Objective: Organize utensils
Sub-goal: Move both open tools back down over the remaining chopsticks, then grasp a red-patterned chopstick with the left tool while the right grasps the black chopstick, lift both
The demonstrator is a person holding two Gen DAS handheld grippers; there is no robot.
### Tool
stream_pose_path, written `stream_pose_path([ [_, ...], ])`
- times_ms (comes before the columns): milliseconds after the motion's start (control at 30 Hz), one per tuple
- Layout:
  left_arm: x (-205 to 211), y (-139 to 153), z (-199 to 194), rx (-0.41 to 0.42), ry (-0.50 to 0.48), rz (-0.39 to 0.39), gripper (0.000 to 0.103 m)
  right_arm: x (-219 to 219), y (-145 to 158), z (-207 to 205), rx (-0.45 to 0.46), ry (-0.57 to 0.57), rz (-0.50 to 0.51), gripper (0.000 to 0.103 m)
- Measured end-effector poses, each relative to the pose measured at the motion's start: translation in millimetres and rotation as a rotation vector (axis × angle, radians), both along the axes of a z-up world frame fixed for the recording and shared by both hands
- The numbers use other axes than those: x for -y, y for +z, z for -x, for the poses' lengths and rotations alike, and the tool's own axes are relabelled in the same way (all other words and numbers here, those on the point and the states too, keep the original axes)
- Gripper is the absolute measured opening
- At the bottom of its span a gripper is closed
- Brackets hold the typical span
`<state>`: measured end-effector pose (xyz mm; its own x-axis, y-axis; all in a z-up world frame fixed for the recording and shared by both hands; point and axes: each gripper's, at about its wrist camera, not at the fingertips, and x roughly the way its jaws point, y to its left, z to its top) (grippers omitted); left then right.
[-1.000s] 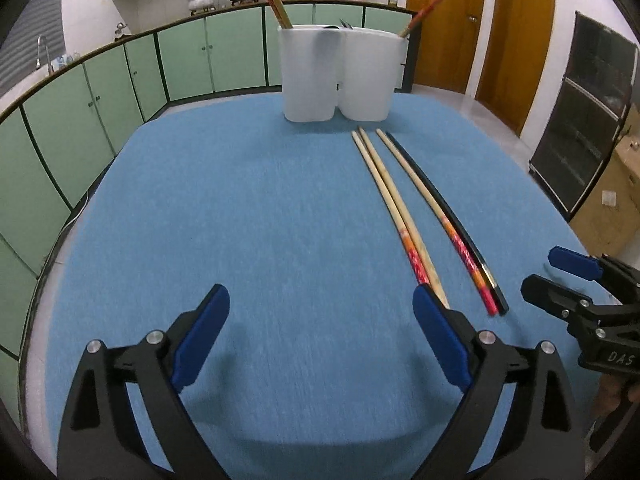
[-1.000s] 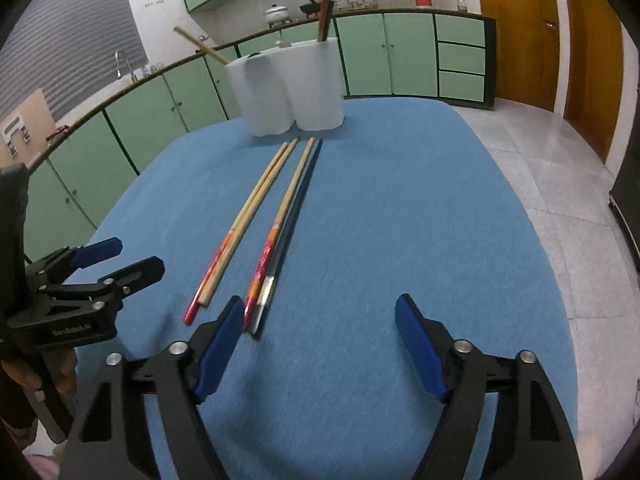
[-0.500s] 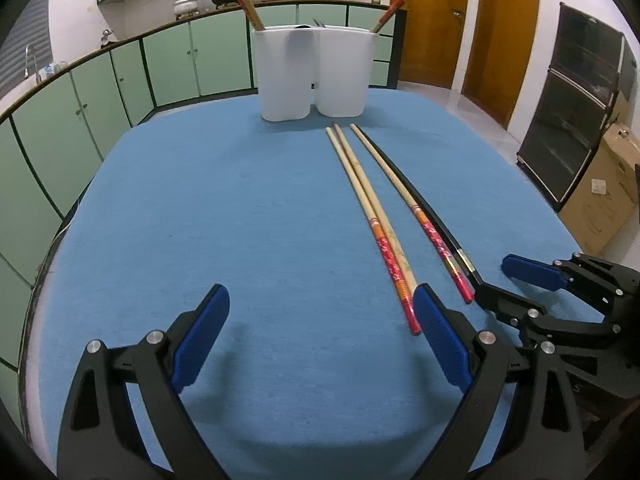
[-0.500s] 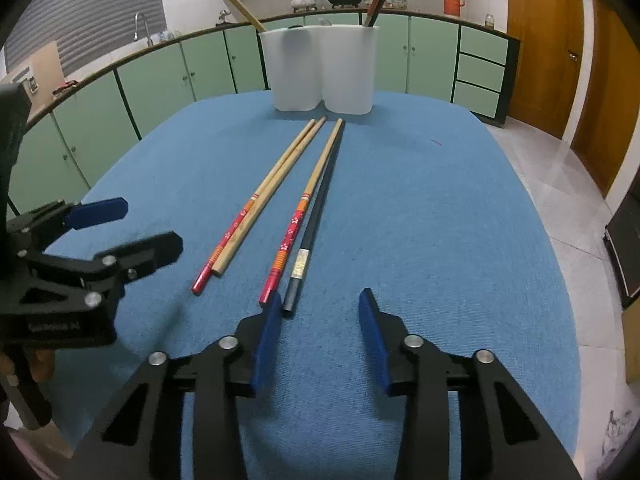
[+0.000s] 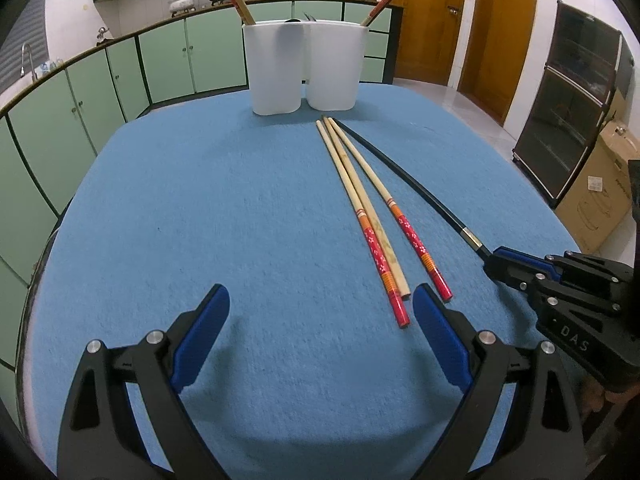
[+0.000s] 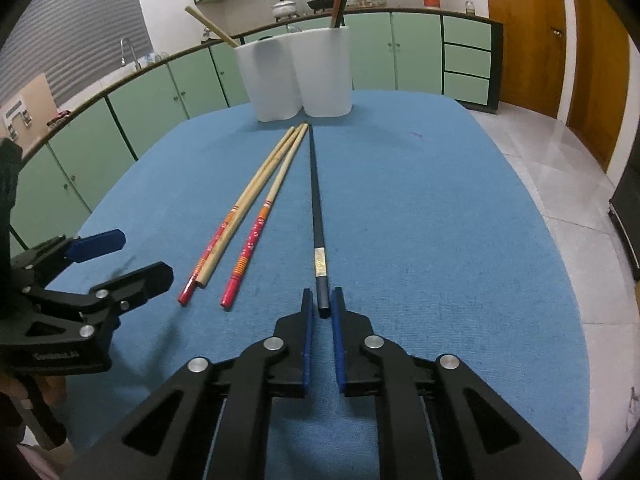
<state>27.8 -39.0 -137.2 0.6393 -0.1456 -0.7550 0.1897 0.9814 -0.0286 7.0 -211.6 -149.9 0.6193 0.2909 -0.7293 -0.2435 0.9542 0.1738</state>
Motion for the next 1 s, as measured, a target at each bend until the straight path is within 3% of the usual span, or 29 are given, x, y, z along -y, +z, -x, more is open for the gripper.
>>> stream_pose_path([
  [300,11.9,-4.1,4.9,-0.018,-0.034,0.007,0.090,7.0,0.8,4.1,0.002,-0.022,0.008,0.006],
  [433,16.4,-12.8,2.3,-0.048,-0.035,-0.013,0.067,13.4,0.4,5.0,-0.002,-0.040,-0.002,0.006],
  [567,21.5,-14.1,2.3,-0.031,-0.031,-0.030,0.061,11.5,0.0,5.8,-0.002,-0.042,-0.003,0.006],
  [767,23.6,-13.1,3.3,-0.024,-0.040,-0.016,0.032,11.5,-1.0,5.2,-0.001,-0.047,-0.010,0.007],
  [800,24.8,-12.8,3.9,-0.021,-0.043,-0.015,0.026,11.4,-1.2,5.5,-0.001,-0.048,-0.011,0.007],
  [833,26.3,-12.8,4.4,-0.019,-0.046,-0.011,0.011,11.5,-1.6,5.5,-0.002,-0.048,-0.013,0.007],
  [1000,24.9,-11.9,5.2,-0.022,-0.037,0.014,0.006,12.0,-1.0,5.2,-0.007,-0.048,-0.020,0.006],
])
